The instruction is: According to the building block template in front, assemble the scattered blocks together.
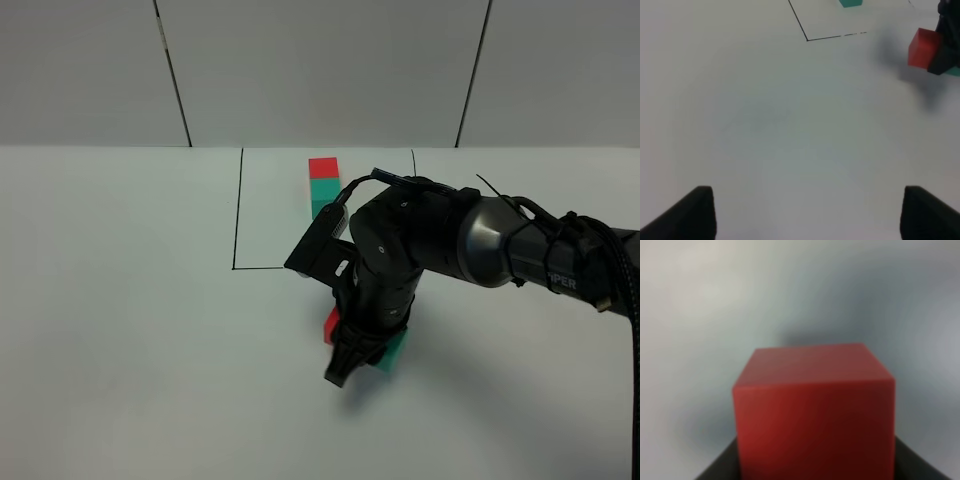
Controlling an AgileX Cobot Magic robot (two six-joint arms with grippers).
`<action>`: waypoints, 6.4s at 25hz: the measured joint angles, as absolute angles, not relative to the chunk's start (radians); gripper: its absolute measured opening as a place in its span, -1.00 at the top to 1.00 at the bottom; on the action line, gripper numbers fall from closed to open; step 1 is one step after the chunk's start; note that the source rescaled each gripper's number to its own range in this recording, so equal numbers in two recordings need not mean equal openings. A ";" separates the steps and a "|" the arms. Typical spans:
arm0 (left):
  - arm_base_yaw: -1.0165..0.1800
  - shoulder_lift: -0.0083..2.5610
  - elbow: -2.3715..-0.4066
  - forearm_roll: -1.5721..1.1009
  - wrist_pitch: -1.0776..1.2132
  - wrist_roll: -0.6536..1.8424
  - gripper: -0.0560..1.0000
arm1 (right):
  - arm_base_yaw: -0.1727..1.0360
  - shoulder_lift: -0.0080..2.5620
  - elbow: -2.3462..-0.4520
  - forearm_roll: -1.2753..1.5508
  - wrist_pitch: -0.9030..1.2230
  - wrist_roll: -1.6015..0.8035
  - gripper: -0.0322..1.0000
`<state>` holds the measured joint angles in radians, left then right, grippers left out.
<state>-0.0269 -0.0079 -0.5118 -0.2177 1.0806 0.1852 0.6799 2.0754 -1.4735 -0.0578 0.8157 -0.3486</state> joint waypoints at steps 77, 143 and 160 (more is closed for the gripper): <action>-0.027 -0.008 -0.512 -0.218 1.081 0.185 -0.22 | 0.454 2.115 -1.746 -0.087 0.918 0.544 -1.00; -0.027 -0.008 -0.512 -0.218 1.081 0.185 -0.22 | 0.022 0.018 -0.503 0.077 1.012 0.159 -0.94; -0.027 -0.008 -0.512 -0.218 1.081 0.185 -0.22 | 0.022 -0.006 -0.490 0.081 1.043 0.137 -0.60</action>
